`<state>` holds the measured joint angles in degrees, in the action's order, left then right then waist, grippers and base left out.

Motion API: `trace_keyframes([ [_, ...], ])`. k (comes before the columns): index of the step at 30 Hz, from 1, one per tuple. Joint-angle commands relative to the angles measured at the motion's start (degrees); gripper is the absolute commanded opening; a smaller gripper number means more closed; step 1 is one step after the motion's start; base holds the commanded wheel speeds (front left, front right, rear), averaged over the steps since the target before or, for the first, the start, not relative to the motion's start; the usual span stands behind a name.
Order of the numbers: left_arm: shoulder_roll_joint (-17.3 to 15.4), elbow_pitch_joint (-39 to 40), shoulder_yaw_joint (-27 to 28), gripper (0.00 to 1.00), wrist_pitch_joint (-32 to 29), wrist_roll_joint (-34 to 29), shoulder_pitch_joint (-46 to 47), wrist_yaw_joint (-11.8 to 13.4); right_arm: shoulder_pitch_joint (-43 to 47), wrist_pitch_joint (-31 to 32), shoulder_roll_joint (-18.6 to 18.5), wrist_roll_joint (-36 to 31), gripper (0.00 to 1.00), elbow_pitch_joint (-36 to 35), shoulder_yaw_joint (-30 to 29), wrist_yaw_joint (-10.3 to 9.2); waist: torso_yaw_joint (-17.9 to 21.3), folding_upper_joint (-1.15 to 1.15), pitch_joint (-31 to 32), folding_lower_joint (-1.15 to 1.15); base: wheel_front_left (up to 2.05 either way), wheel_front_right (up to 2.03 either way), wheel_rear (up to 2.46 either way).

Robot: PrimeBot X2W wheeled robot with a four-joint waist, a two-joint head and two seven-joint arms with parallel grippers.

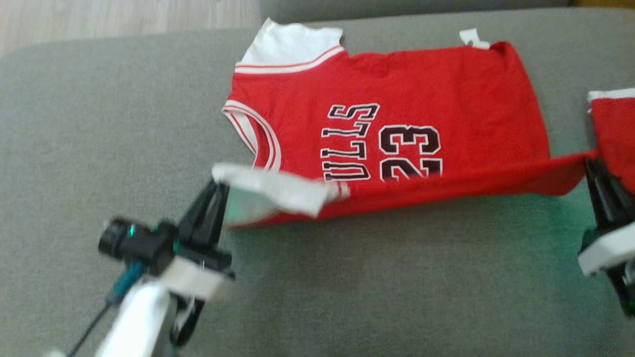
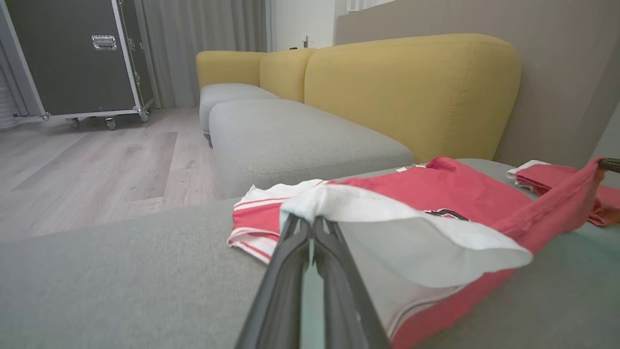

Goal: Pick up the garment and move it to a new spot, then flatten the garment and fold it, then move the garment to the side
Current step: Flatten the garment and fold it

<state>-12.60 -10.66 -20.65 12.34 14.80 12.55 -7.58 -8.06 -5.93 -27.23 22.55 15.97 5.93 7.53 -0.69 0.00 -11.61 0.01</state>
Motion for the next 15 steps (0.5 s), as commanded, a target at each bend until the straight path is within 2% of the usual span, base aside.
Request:
trace_keyframes([
  [1, -0.4, 0.34, 1.52, 0.0, 0.3, -0.56, 4.19, 0.15, -2.38, 0.33, -2.03, 0.26, 0.0, -0.32, 1.25, -0.04, -0.07, 0.0, -2.09, -0.01, 0.0, 0.0, 0.0],
  [11, 0.3, -11.04, 0.45, 0.0, 2.18, -2.6, 20.46, 0.12, -15.13, -3.8, -2.21, 0.66, 0.0, 9.95, 6.56, -0.04, 0.49, 0.0, -7.2, -0.01, 0.0, 0.0, 0.0],
  [12, 0.51, -12.07, 0.43, 0.0, 2.31, -2.59, 21.3, 0.12, -15.89, -4.6, -1.88, 0.66, 0.37, 11.14, 6.62, -0.04, 0.52, 0.0, -7.42, -0.01, 0.0, 0.0, 0.0],
  [13, 0.78, -12.96, 0.57, 0.18, 2.41, -2.53, 21.92, 0.12, -16.49, -5.29, -1.54, 0.51, 1.0, 12.25, 6.82, -0.04, 0.55, 0.0, -7.59, -0.01, 0.0, 0.0, 0.0],
  [14, 1.02, -13.59, 0.82, 1.0, 2.5, -2.56, 22.32, 0.32, -16.98, -6.09, -1.12, 0.21, 1.0, 13.16, 6.9, -0.04, 0.63, 0.0, -7.69, -0.01, 0.0, 0.0, 0.0],
  [15, 1.39, -13.93, 1.2, 1.0, 2.56, -2.5, 22.35, 0.71, -17.24, -6.79, -0.59, -0.15, 1.0, 13.84, 6.99, -0.04, 0.71, 0.0, -7.71, -0.01, 0.0, 0.0, 0.0],
])
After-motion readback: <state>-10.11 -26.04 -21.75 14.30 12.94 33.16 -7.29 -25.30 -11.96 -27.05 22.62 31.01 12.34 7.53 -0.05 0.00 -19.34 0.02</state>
